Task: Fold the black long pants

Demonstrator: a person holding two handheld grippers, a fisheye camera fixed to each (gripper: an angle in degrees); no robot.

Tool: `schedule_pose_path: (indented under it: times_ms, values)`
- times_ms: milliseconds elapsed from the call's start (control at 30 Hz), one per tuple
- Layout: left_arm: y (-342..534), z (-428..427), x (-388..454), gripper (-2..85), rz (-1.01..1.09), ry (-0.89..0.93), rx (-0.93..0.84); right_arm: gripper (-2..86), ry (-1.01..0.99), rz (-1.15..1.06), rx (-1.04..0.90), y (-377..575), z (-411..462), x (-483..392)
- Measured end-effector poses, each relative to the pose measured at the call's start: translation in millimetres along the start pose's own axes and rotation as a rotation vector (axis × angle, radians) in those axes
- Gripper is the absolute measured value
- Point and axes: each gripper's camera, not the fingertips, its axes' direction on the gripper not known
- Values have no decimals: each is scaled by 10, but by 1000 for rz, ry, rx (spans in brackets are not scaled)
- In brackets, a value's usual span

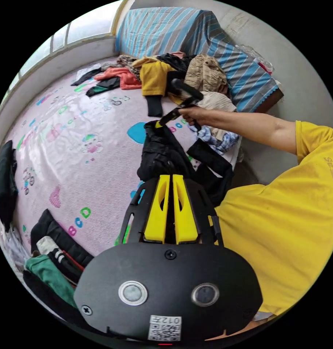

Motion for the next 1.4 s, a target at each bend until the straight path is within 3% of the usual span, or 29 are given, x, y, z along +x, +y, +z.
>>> schedule_pose_path:
  times_ms: [167, 333, 500, 600, 700, 800, 900, 933, 1000, 1100, 1133, 1200, 1267, 1333, 1367, 1400]
  values:
    - [-65, -1595, -563, 2, -152, -158, 300, 32, -165, -212, 447, -123, -1748, -691]
    - [-158, -3651, 352, 1, 76, -380, 683, 43, -129, -621, 901, 351, -3818, -2242]
    - [22, -4623, 1250, 0, 183, -491, 878, 106, 28, -726, 1169, 884, -4742, -3307]
    - [-80, -4772, 1491, -1, 188, -621, 804, 48, 223, -742, 1045, 690, -4806, -3902]
    - [-101, -5063, 1489, -2, 149, -613, 781, 27, 212, -733, 1073, 569, -5055, -4177]
    - [223, -5490, 1637, -2, 201, -563, 927, 21, 142, -845, 1181, 684, -5457, -4499]
    - [543, -5612, 1795, -2, 259, -620, 1094, 18, 299, -982, 1240, 740, -5663, -5012]
    - [339, -5609, 1752, -2, 228, -642, 913, 17, 402, -950, 1121, 521, -5765, -5248]
    - [149, -5688, 1745, -2, 191, -681, 697, 17, 494, -916, 1073, 369, -5925, -5558]
    - [637, -5893, 1978, -1, 278, -695, 985, 19, 549, -1049, 1186, 497, -5936, -6036]
    - [638, -5871, 1871, 0, 238, -681, 1001, 20, 595, -1005, 1187, 352, -5950, -6119]
    - [346, -5822, 1611, 0, 162, -629, 741, 21, 630, -910, 1056, -10, -6002, -6229]
    - [460, -5857, 1651, 0, 188, -679, 791, 20, 618, -985, 1076, 17, -5970, -6411]
    - [801, -5809, 1695, 2, 217, -706, 1062, 20, 657, -1027, 1190, 63, -5839, -6582]
    - [705, -5749, 1614, 3, 194, -693, 1004, 19, 693, -1011, 1156, -44, -5798, -6607]
    - [290, -5522, 1402, 5, 184, -662, 652, 19, 758, -973, 962, -363, -5726, -6676]
